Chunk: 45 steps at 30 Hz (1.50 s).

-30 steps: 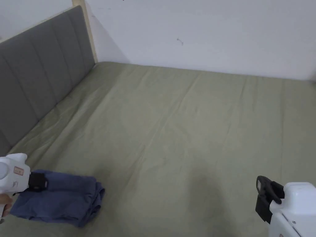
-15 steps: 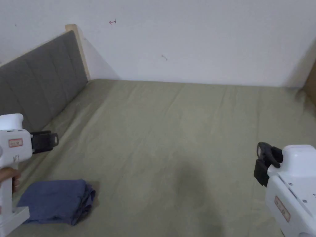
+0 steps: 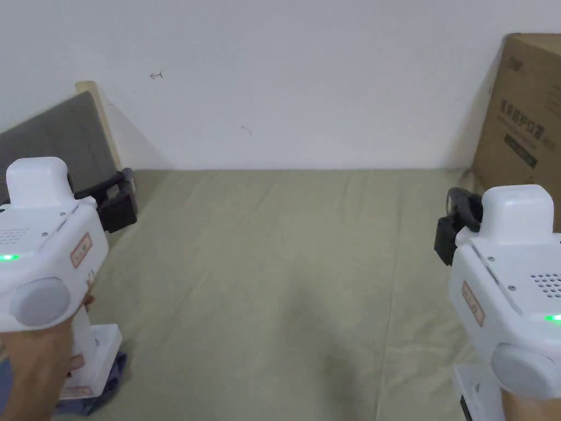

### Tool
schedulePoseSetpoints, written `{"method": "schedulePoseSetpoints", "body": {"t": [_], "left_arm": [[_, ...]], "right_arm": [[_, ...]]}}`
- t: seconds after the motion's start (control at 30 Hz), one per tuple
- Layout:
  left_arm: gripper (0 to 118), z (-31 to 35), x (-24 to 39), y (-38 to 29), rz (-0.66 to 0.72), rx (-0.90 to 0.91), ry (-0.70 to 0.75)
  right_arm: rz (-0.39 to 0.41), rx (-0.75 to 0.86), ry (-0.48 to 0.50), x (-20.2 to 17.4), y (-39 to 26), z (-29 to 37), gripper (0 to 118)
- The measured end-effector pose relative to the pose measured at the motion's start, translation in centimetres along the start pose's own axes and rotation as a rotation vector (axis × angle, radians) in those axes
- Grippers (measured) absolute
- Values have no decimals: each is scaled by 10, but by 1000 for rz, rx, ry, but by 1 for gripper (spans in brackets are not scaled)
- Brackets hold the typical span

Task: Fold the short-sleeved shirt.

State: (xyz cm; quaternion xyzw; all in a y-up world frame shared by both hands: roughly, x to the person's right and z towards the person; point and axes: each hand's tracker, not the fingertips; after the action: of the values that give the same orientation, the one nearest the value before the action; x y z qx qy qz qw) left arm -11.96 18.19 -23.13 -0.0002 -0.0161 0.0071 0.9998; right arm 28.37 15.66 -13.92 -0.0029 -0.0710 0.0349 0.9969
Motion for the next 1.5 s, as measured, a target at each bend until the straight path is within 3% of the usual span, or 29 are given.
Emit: {"method": "schedulePoseSetpoints", "body": {"t": [0.07, 0.1, 0.17, 0.2, 0.23, 0.5, 0.9, 1.5], "left_arm": [[70, 4, 18, -9, 5, 31, -8], [60, 6, 24, -13, 16, 37, -27], [33, 3, 35, -24, 41, 49, -91], [2, 3, 40, -28, 38, 51, -119], [0, 2, 45, -32, 32, 47, -134], [0, 5, 77, -53, -29, -7, -210], [0, 8, 89, -67, -77, -16, -212], [0, 9, 83, -64, -53, -11, -211]], "right_arm": [[4, 11, -19, 1, 3, 7, 0], [5, 14, -23, 3, 3, 9, 0], [11, 16, -39, 3, 4, 15, 0], [14, 19, -46, 2, 4, 17, 0], [18, 19, -53, 3, 3, 19, 0], [14, 5, -80, 12, -12, 17, 0], [-2, 4, -92, 13, -20, 17, 0], [1, 4, -84, 9, -20, 18, 0]]}}
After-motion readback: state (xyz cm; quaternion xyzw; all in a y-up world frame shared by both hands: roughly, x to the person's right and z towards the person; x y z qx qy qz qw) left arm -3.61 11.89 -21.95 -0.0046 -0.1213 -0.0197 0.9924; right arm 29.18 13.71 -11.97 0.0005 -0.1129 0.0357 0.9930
